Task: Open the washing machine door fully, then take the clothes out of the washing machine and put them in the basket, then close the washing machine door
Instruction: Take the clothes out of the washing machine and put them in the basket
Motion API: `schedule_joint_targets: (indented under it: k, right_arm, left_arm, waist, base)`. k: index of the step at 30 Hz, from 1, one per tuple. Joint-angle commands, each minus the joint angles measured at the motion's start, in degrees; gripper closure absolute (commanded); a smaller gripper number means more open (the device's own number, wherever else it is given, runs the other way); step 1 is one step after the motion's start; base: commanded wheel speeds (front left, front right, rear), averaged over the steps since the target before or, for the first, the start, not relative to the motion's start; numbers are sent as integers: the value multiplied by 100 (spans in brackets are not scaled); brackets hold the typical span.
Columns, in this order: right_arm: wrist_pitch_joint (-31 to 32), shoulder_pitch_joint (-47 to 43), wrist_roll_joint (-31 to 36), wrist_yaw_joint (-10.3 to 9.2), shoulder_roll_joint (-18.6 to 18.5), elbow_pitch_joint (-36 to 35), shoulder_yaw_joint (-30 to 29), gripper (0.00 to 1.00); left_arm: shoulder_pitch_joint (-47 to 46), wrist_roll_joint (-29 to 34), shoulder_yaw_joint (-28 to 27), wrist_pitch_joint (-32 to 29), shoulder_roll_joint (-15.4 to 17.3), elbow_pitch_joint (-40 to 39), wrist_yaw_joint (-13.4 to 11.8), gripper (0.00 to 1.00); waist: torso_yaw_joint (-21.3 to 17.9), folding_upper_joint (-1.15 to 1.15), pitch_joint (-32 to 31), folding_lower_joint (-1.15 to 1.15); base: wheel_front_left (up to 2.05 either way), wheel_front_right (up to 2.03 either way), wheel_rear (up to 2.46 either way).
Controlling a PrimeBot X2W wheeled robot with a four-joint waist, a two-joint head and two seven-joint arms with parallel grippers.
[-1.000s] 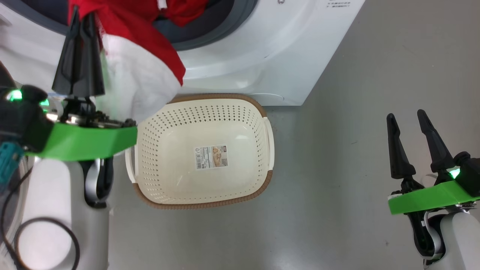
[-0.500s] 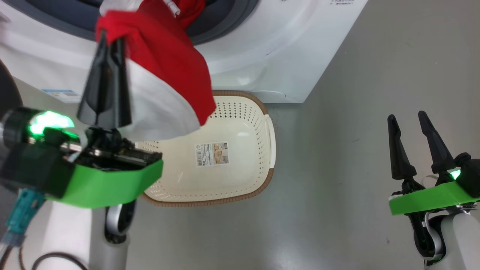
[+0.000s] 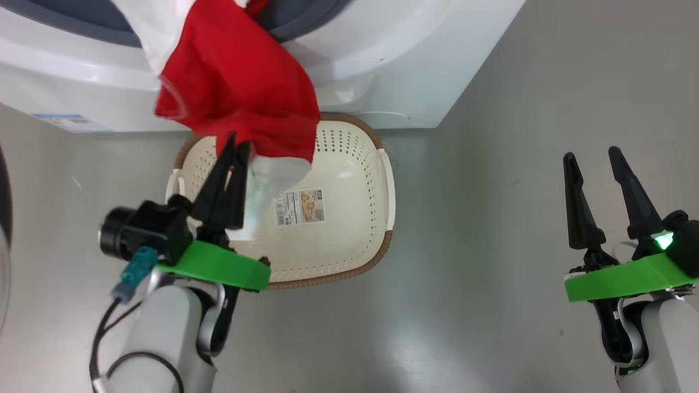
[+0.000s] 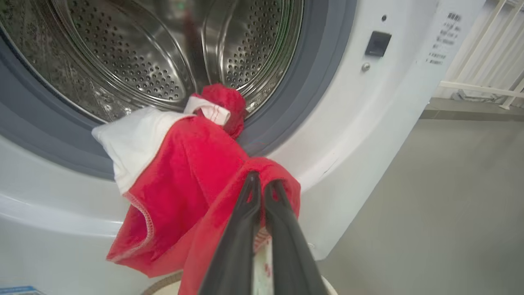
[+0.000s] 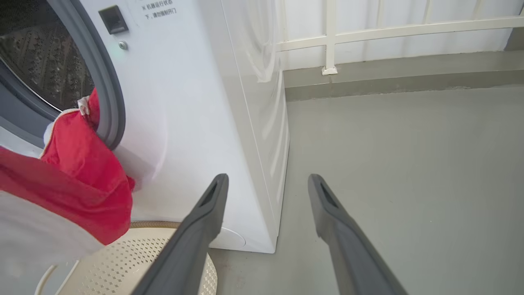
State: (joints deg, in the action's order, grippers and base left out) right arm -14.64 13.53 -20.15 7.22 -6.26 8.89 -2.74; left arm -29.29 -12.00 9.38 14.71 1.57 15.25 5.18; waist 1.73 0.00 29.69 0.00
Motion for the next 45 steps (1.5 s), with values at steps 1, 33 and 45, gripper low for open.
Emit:
schedule_joint_targets:
  k: [1,33,45]
  right_arm:
    - [-36,40,37,26,-8,-166,132,0]
    - [-36,545,40,26,123,-308,232,0]
    - [-36,641,44,26,139,-297,305,0]
  left_arm:
    - [-10,61,-114,29,132,105,58,100]
    - [-1741,627,-356,29,170,4135,206,100]
    - [-2078,411,64,29,154,5290,228,100]
  waist:
    - [-73,0,131,0]
    - [-513,0,1213,0]
    - [-578,0,1304,0]
  base:
    - [0,0,0]
    - [0,0,0]
    - [0,0,0]
